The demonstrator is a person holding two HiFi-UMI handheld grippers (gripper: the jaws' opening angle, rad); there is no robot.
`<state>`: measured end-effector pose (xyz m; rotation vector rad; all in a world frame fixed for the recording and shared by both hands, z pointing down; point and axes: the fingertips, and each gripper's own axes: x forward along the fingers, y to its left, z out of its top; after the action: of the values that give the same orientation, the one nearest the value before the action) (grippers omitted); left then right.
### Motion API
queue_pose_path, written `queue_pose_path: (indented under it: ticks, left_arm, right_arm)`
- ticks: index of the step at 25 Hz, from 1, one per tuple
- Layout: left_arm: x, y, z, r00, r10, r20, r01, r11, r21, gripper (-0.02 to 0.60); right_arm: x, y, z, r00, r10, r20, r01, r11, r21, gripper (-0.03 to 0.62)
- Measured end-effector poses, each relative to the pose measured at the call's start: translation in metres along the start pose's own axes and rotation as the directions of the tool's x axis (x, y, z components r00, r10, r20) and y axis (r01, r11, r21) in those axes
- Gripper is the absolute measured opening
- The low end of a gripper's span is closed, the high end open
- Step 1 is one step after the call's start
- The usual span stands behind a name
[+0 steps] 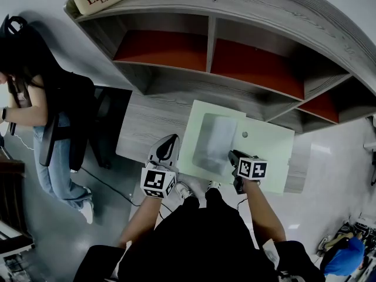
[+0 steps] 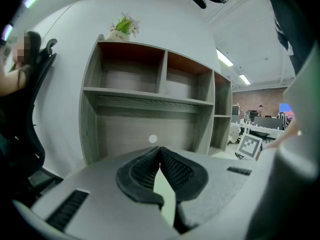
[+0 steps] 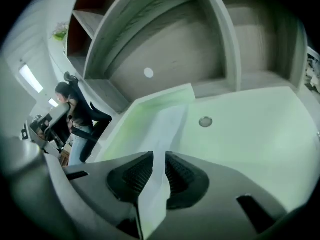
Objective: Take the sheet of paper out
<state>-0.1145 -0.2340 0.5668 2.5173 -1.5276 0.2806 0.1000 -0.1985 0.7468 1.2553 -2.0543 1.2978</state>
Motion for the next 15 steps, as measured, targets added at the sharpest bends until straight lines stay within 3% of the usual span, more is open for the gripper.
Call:
queue_pose_path:
  ticks: [7,15]
  left_arm:
    - [0.001,-0.004,-0.009,1.0,0.002,-0.021,-0.002,1.0,-0.006,0.008]
    - [0.001,-0.008,-0.011,1.0,-0.001,-0.027,0.001,1.0,-0.007,0.008]
  right_arm:
    - [0.017,-0.014,-0.016,0.995,0.049,-0.088,-0.037,0.99,0.133,0.129]
    - [0.032,-0.009,-0.01,0.994,0.059,-0.092,-0.047,0.991,0.126,0.129]
